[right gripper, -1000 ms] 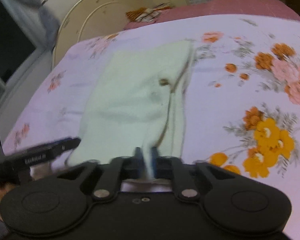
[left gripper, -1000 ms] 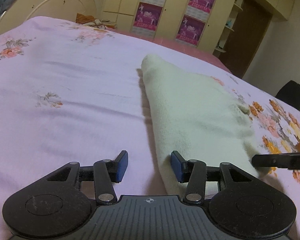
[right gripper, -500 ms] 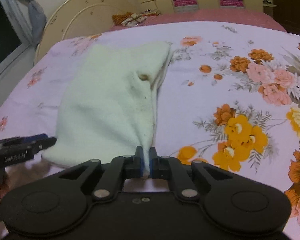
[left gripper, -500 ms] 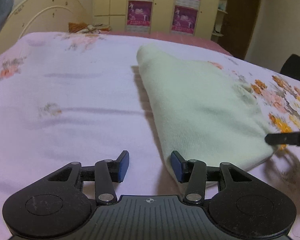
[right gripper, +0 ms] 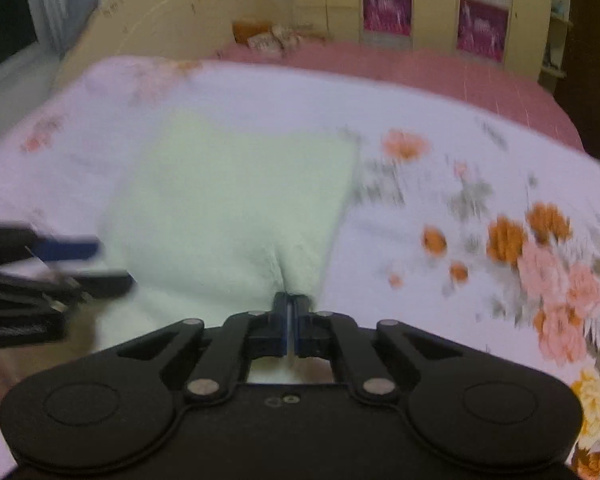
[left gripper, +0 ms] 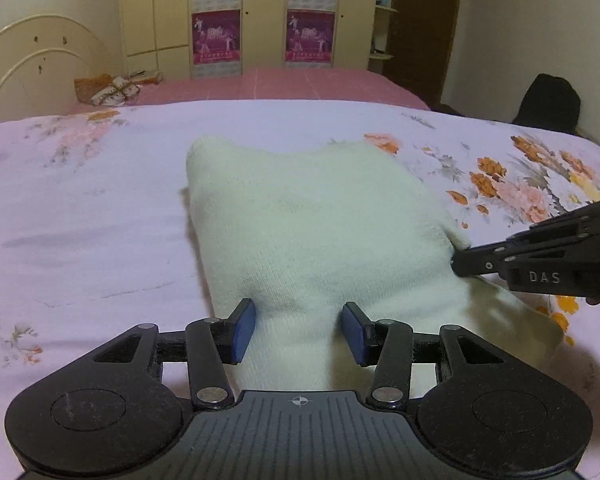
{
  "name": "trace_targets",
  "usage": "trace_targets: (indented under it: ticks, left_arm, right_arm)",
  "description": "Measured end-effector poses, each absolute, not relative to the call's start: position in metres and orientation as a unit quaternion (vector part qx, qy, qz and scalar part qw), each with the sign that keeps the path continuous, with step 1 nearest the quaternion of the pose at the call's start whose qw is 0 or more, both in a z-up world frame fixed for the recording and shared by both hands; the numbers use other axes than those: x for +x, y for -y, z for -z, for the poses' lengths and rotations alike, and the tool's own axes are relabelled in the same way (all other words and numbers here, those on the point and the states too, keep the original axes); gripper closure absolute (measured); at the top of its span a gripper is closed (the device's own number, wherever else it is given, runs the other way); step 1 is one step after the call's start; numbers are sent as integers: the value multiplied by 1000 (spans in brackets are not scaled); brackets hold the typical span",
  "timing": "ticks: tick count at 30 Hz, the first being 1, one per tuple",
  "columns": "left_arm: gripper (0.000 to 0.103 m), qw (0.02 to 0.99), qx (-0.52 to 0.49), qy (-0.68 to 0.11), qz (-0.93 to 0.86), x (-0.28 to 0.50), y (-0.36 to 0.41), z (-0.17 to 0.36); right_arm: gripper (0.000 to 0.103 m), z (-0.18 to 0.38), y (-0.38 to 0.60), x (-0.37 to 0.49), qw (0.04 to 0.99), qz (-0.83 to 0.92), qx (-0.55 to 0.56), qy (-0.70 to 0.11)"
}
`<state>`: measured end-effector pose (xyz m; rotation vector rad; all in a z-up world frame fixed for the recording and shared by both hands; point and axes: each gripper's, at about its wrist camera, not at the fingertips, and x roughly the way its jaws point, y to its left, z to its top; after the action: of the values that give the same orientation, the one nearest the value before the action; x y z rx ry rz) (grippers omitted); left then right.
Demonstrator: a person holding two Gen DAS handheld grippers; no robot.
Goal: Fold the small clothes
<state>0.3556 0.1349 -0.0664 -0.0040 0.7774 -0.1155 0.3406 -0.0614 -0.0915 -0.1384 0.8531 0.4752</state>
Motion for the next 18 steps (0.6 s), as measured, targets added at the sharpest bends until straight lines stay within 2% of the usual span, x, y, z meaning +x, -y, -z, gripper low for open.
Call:
trace_targets:
  ticks: [1,2,3,5,6,7,10,13,18]
  left_arm:
    - [56,925,-9,-376,50,351,-138,63]
    - [56,929,-15,-368,43,344,-142,58]
    - [56,932,-20,-360,37,334,-146,55]
    - [36,935,-30,-352,17,306,-148,54]
    - [17,937,-30,-347,12,295,-146,55]
    - [14,940,-25,-341,5,283,-144,58]
    - [14,922,-17,-388,0,275,-134,80]
    - [14,918,-38,-394,-12,256,-129,79]
    - [13,934,-68,-349,-32,195,-131,53]
  right_arm:
    - [99,92,66,339,880,-229,-63,-411]
    - [90,90,68,337,879,-227,-61,-416]
    - [88,85,73,331,881,-229,-54,-411]
    - [82,72,85,314,889,-235,-37,-391]
    - [82,67,92,302,890,-240,-26,-387]
    - [83,65,98,292,890,-245,-17,-385]
    - [84,78,99,261,878,-265,-34,-396]
    - [82,97,95,254,875,-246,-34,-416]
    - [74,71,115,221,898,-205,1,-390]
